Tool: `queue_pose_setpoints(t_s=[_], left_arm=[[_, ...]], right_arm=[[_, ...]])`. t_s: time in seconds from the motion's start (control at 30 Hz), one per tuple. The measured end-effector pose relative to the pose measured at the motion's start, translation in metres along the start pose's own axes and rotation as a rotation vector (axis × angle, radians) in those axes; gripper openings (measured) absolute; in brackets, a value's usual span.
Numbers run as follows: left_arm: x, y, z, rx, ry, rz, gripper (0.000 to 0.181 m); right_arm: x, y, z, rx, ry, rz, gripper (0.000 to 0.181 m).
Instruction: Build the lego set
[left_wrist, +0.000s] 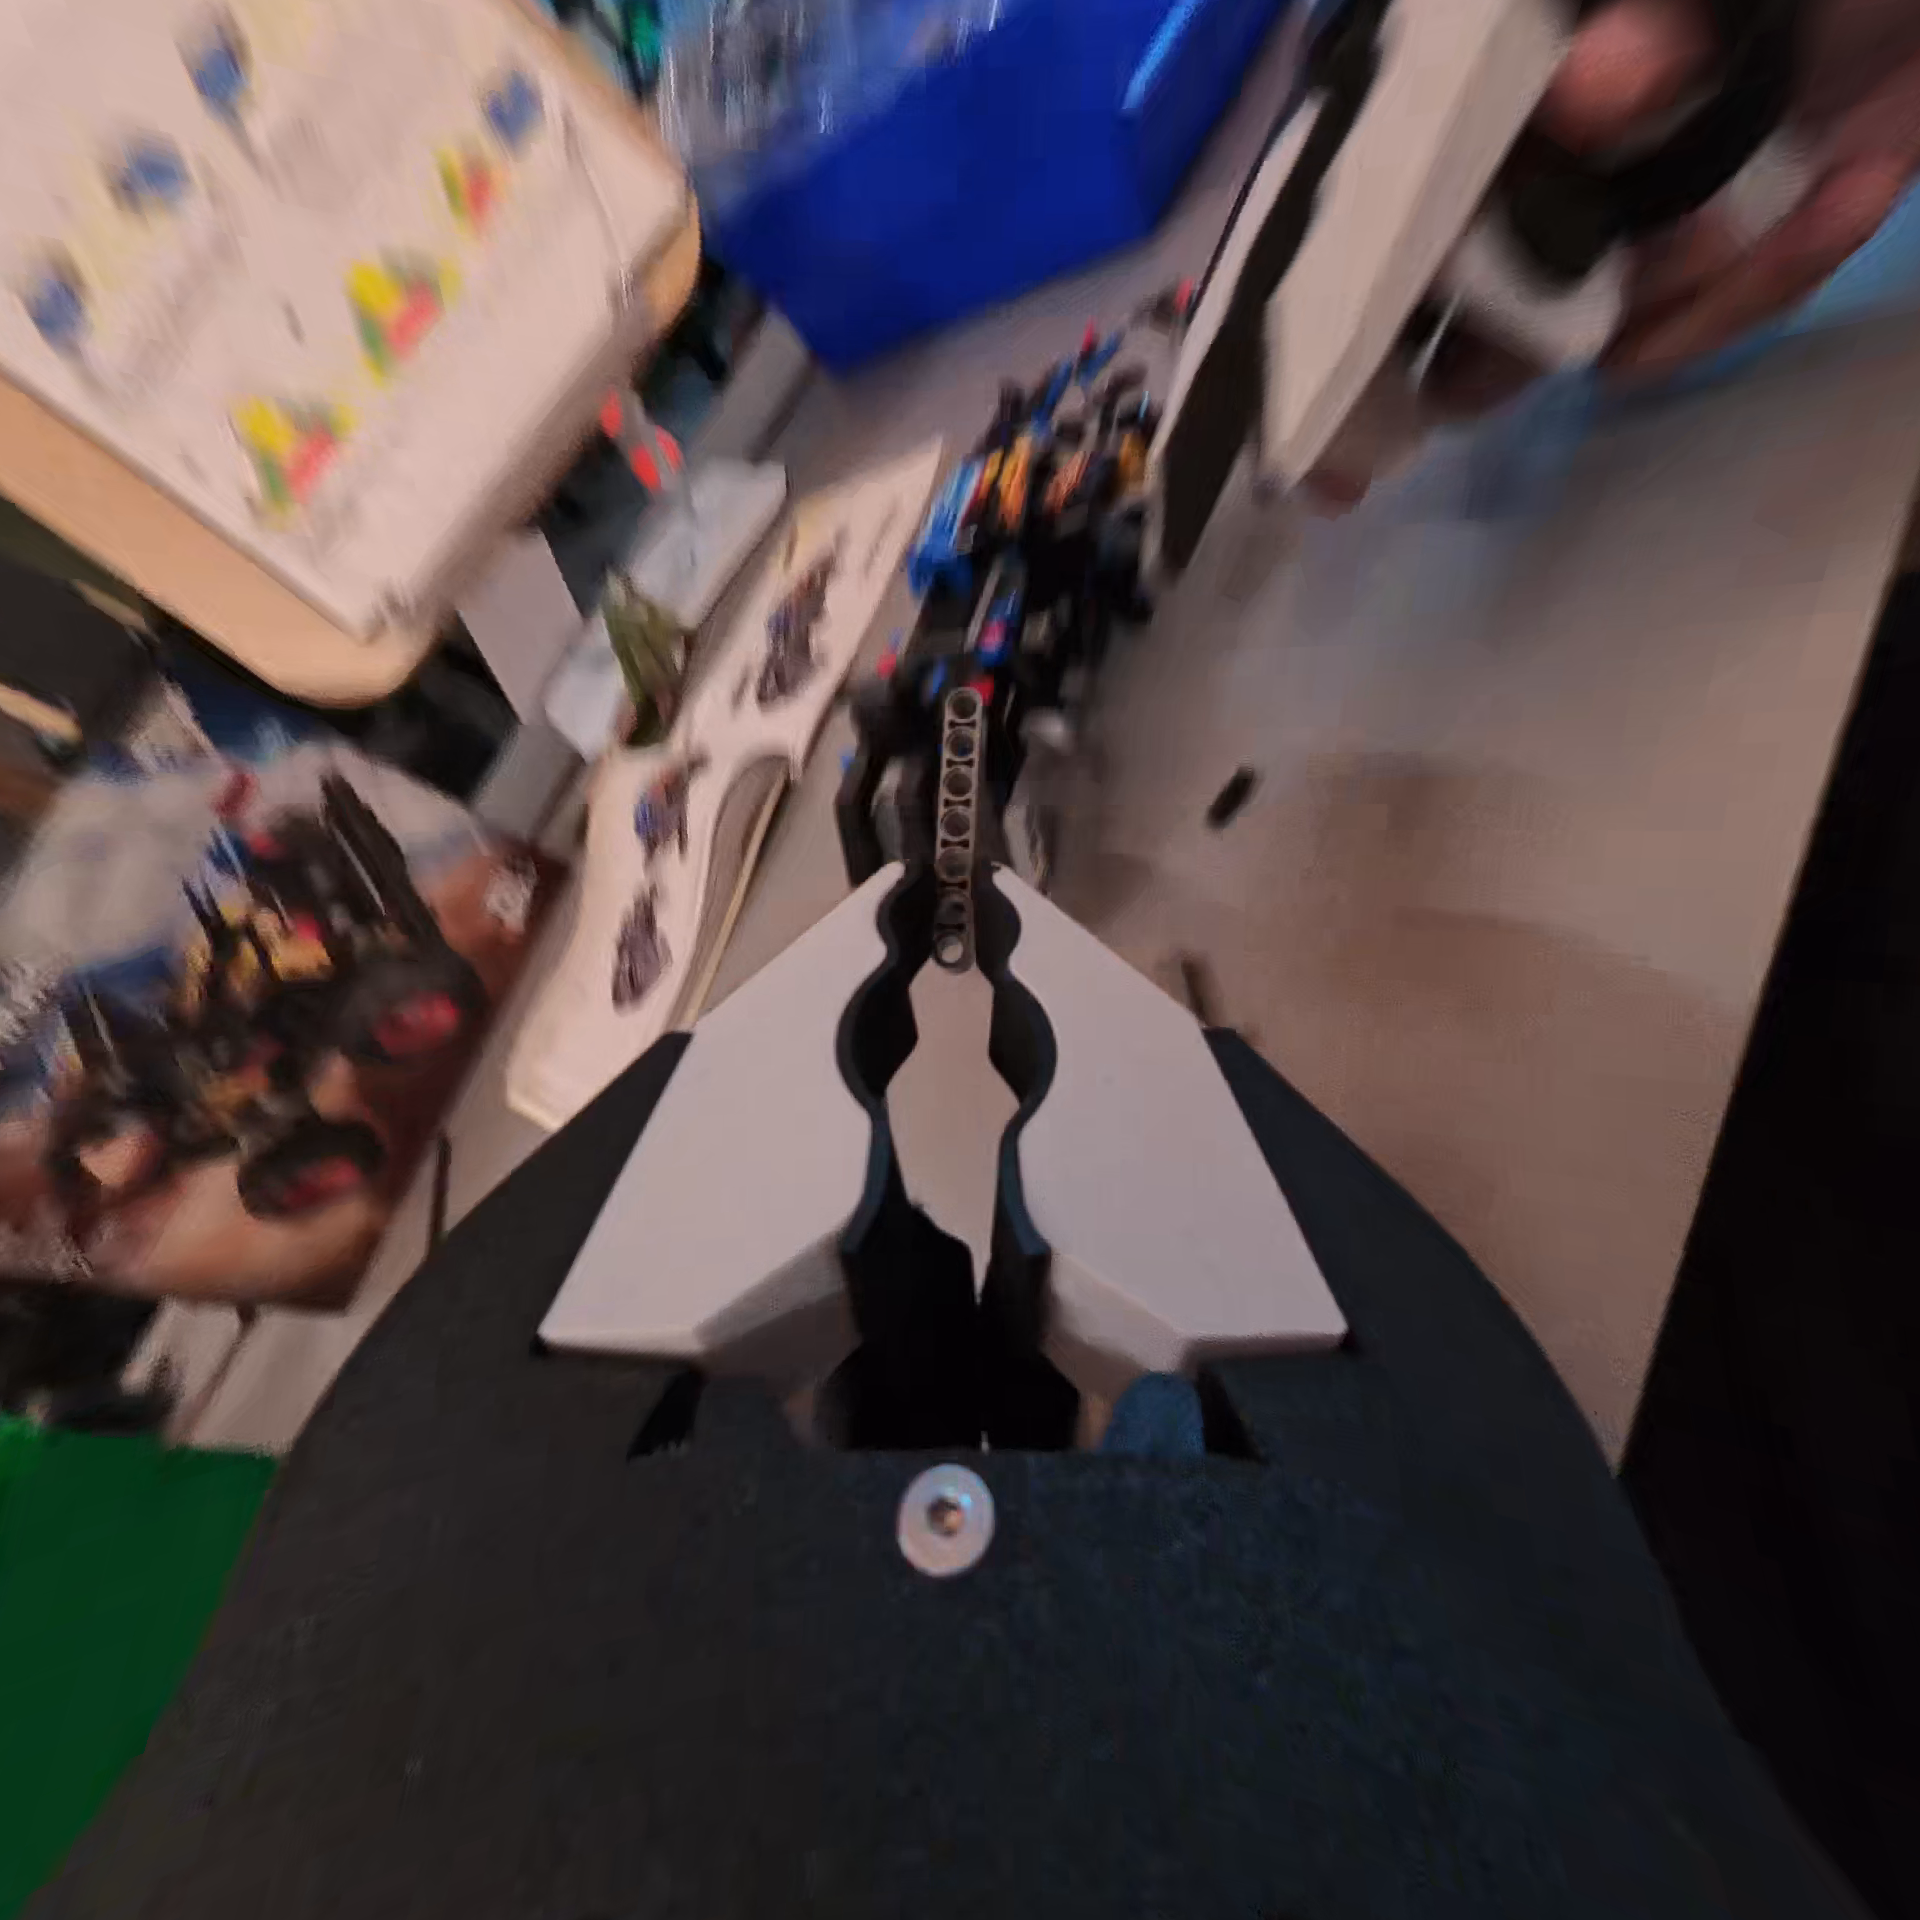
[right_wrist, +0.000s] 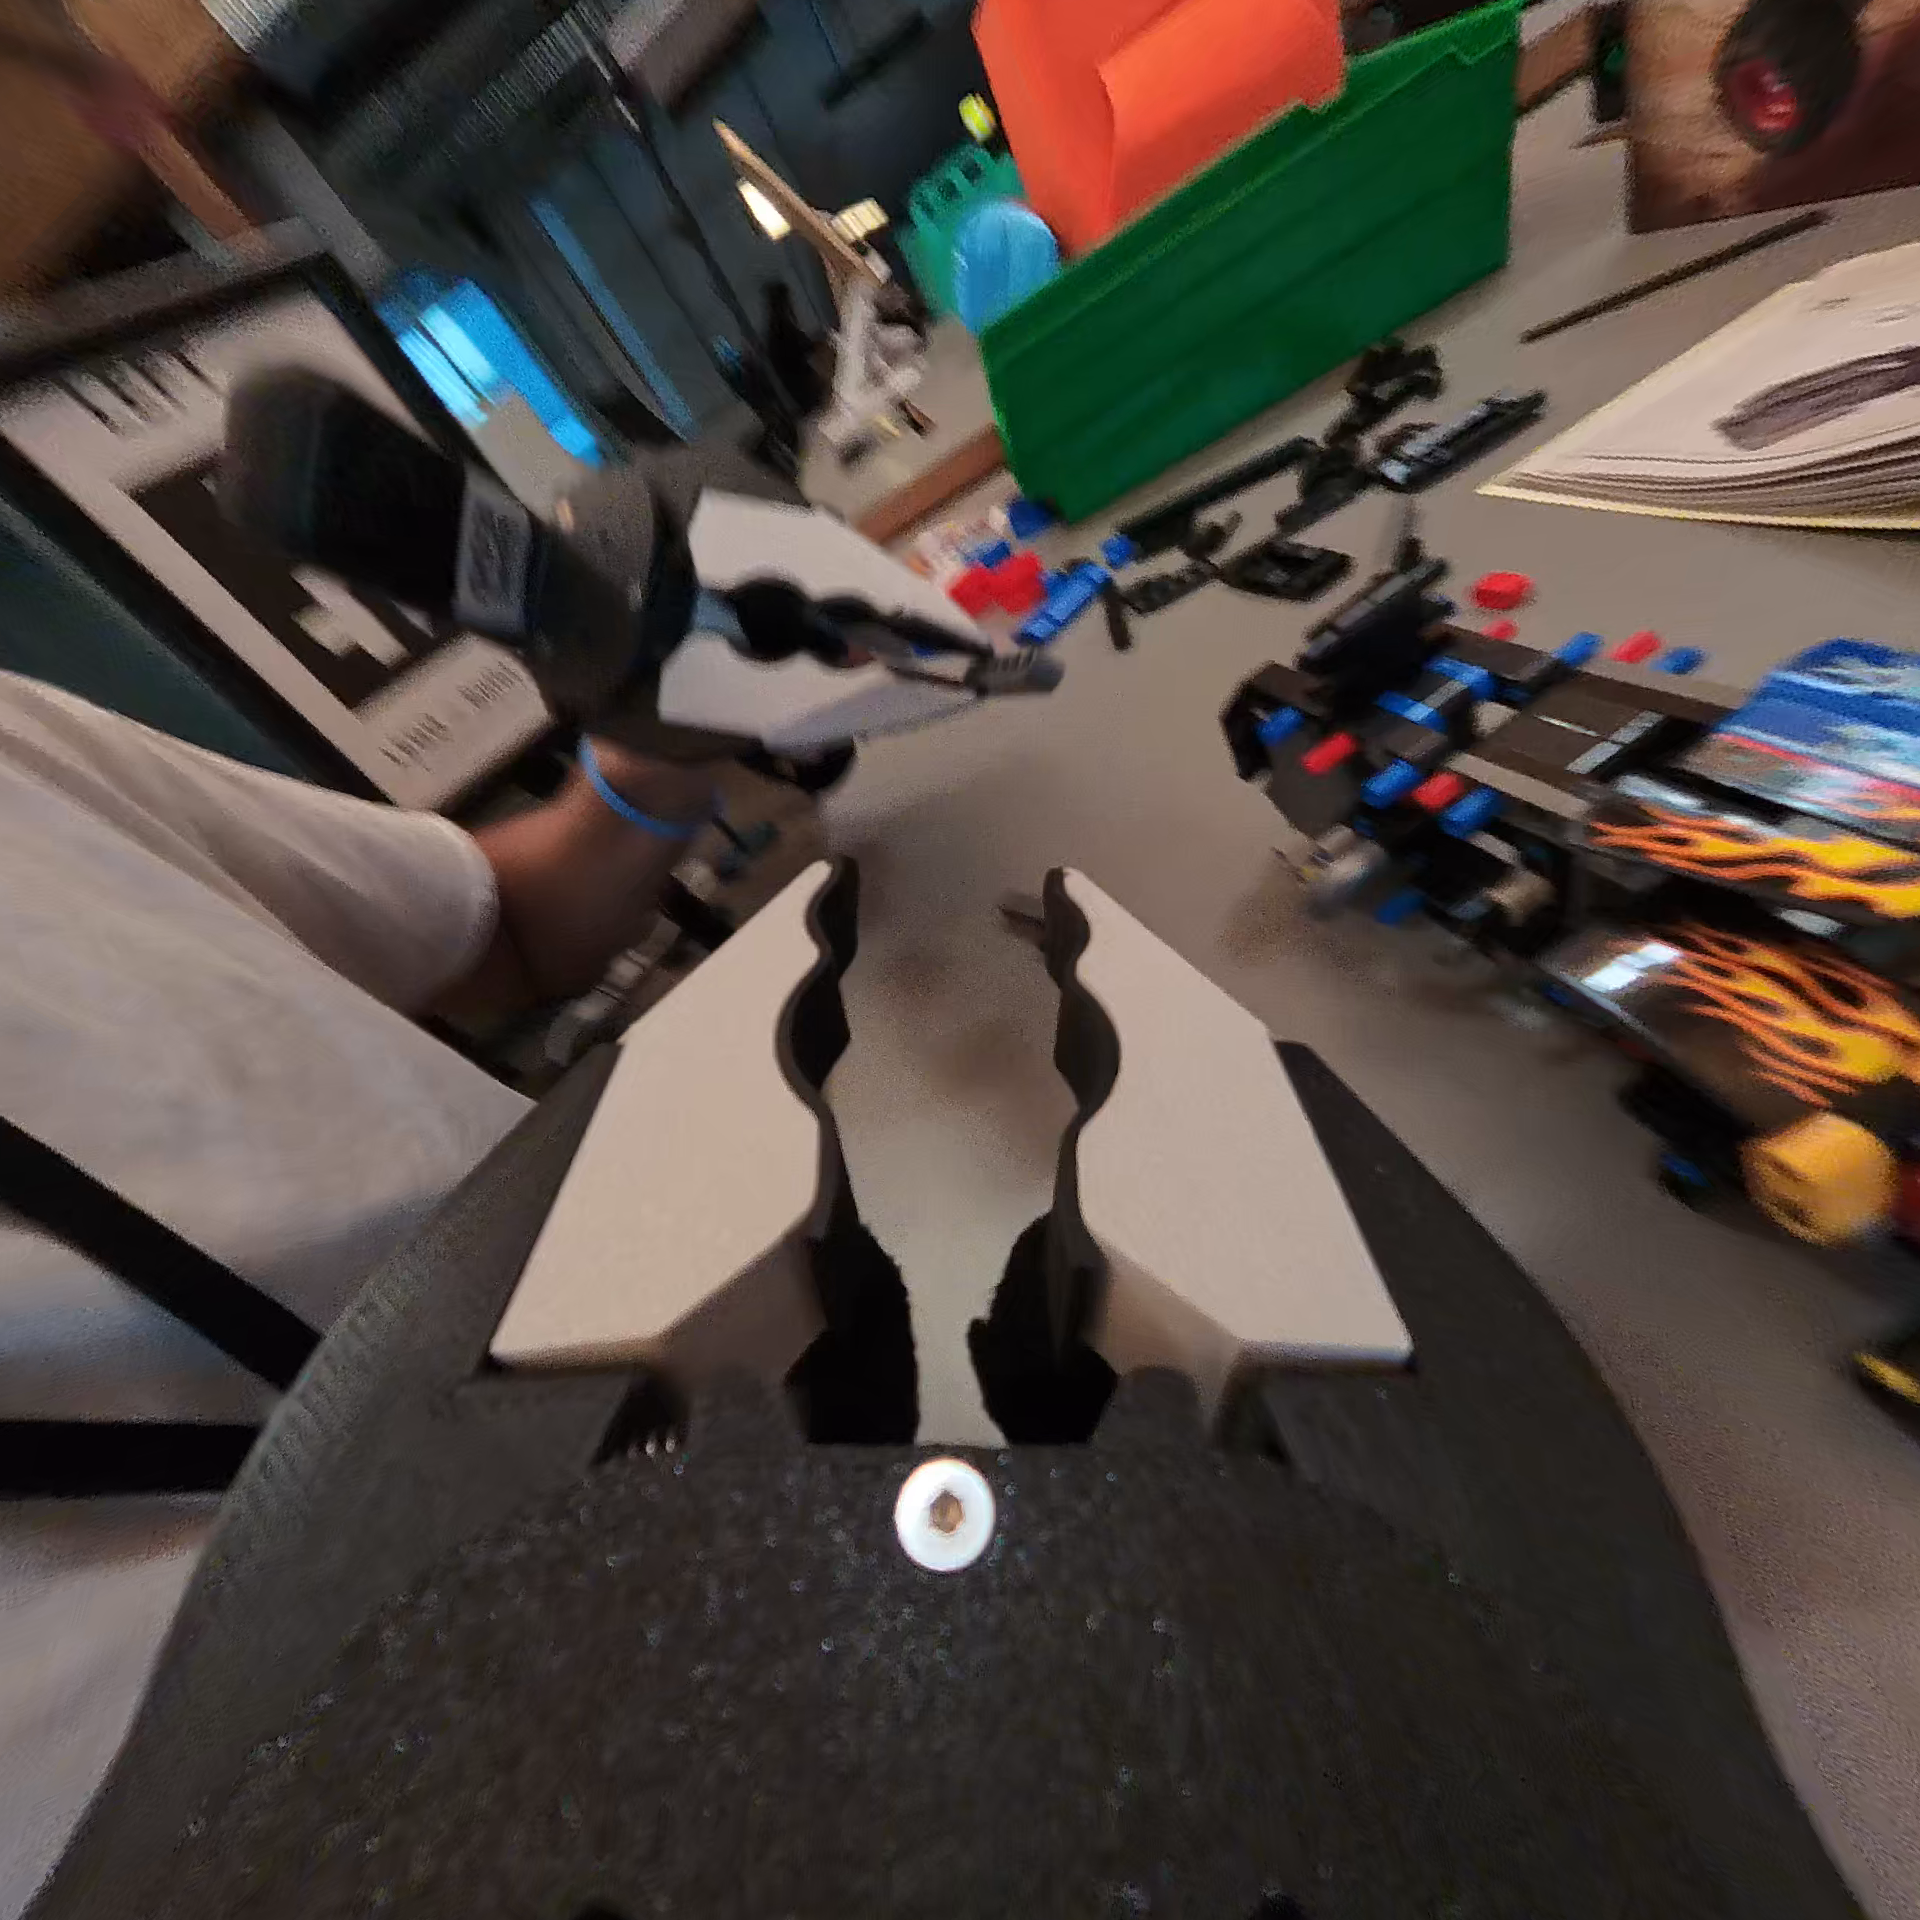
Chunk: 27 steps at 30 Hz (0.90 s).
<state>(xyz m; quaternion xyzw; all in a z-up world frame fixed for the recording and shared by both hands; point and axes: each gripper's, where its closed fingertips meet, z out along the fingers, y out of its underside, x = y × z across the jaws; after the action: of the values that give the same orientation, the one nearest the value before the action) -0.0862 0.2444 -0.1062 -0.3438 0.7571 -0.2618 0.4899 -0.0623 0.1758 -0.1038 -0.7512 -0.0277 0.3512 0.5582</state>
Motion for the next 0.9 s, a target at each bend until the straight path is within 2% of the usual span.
queue_pose_setpoints(t_s=[0.1,0.17,0.23,0.3,0.4,0.73,0.8,0.9], left_arm=[[0.02,-0.033,0.011,0.044,0.009,0.053,0.004],[0.028,-0.049,0.017,0.089,0.023,0.03,0.004],[0.031,-0.057,0.023,0.113,0.027,0.021,0.005],[0.034,-0.061,0.03,0.117,0.038,0.017,0.005],[0.036,-0.062,0.037,0.12,0.054,-0.005,0.005],[0.04,-0.07,0.045,0.149,0.101,-0.057,0.005],[0.044,-0.074,0.042,0.184,0.171,-0.131,0.009],[0.056,-0.073,0.039,0.166,0.46,-0.381,0.022]], right_arm=[[-0.008,-0.014,0.006,0.103,-0.117,0.172,0.035],[0.001,-0.02,-0.001,0.157,-0.114,0.243,0.024],[0.008,-0.024,-0.009,0.189,-0.1,0.278,0.022],[0.007,-0.025,-0.015,0.201,-0.108,0.27,0.007],[0.012,-0.022,-0.022,0.177,-0.065,0.254,0.007],[0.012,-0.022,-0.033,0.165,-0.064,0.224,0.008],[0.008,-0.022,-0.035,0.15,-0.077,0.177,0.007],[0.006,-0.019,-0.038,0.085,-0.044,0.046,0.007]])
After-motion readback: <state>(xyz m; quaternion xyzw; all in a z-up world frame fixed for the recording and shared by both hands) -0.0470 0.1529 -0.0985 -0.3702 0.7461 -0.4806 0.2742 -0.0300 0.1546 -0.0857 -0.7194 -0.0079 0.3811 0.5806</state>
